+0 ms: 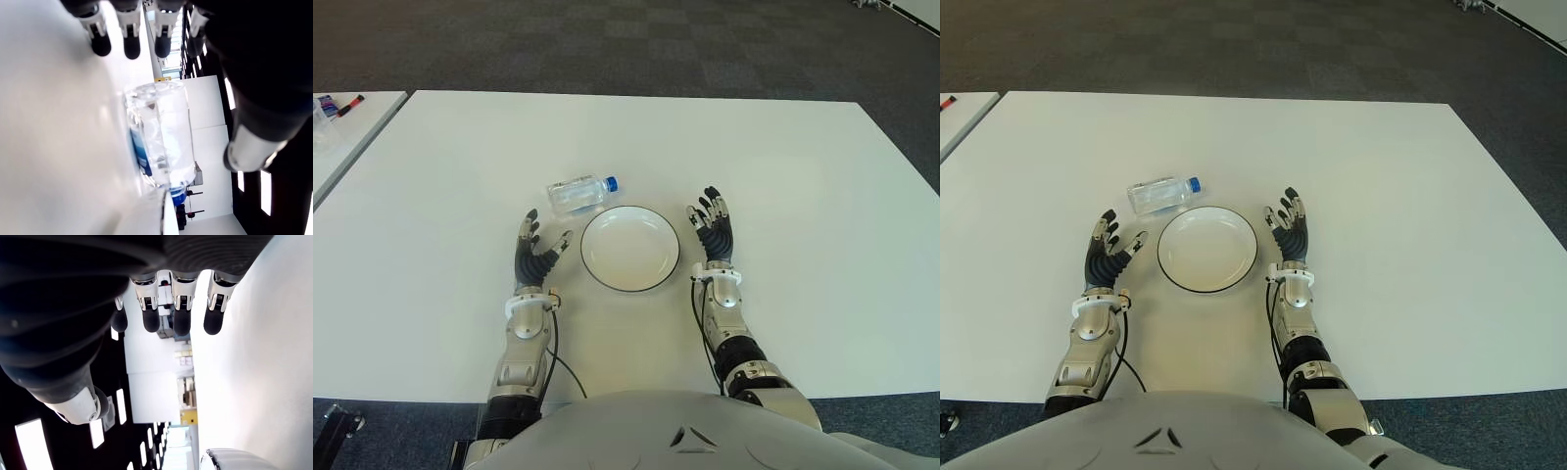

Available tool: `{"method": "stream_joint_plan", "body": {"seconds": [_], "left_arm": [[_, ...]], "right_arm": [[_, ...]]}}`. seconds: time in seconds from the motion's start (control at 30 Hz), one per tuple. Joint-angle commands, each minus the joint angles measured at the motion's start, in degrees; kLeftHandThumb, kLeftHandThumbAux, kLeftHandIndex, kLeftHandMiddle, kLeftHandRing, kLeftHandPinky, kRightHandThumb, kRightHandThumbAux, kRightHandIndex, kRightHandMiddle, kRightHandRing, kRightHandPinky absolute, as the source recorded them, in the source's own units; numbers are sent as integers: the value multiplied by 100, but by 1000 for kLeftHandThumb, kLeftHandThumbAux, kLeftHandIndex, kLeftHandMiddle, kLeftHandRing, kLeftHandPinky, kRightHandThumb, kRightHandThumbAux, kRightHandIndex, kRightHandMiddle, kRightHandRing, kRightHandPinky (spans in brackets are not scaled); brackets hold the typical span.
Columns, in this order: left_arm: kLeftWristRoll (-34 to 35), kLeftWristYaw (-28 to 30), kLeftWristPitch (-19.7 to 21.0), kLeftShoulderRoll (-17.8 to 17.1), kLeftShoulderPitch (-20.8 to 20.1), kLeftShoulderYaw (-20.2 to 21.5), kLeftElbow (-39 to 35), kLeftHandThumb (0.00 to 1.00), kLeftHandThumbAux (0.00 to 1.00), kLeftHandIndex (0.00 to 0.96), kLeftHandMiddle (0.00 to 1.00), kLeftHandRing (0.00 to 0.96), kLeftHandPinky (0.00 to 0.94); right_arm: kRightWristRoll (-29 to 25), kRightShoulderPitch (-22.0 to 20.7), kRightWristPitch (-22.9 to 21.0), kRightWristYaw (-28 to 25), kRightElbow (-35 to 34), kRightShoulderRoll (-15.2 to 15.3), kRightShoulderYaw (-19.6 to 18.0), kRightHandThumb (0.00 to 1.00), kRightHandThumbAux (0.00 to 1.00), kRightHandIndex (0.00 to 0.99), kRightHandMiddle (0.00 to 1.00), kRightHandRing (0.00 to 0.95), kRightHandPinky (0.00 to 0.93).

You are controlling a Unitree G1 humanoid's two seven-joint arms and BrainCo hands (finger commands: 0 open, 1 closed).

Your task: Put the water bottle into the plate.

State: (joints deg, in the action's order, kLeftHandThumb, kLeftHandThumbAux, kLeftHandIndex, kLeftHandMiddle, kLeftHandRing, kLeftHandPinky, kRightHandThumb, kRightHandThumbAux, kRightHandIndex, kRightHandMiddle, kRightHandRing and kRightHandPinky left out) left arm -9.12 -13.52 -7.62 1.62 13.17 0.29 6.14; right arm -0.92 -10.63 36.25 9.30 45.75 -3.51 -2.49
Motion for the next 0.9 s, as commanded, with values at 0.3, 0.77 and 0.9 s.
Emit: {"method": "stream_joint_plan", "body": {"seconds": [0.3,0.77,0.9], "left_arm": [[-50,-27,108,23,60,-11,113,202,726,87,62,48,76],[-58,-28,132,28,69,-12,75,200,726,89,61,47,75],[-56,-6,218,38,149,-20,-227,202,726,88,61,49,77]], "right_arm": [[-20,233,-292,15,343,-168,-63,39,709,92,100,96,137],[-9,226,-261,48,359,-179,-74,39,710,96,104,98,138],[-16,219,-271,49,362,-179,-79,37,714,97,105,100,142]]}}
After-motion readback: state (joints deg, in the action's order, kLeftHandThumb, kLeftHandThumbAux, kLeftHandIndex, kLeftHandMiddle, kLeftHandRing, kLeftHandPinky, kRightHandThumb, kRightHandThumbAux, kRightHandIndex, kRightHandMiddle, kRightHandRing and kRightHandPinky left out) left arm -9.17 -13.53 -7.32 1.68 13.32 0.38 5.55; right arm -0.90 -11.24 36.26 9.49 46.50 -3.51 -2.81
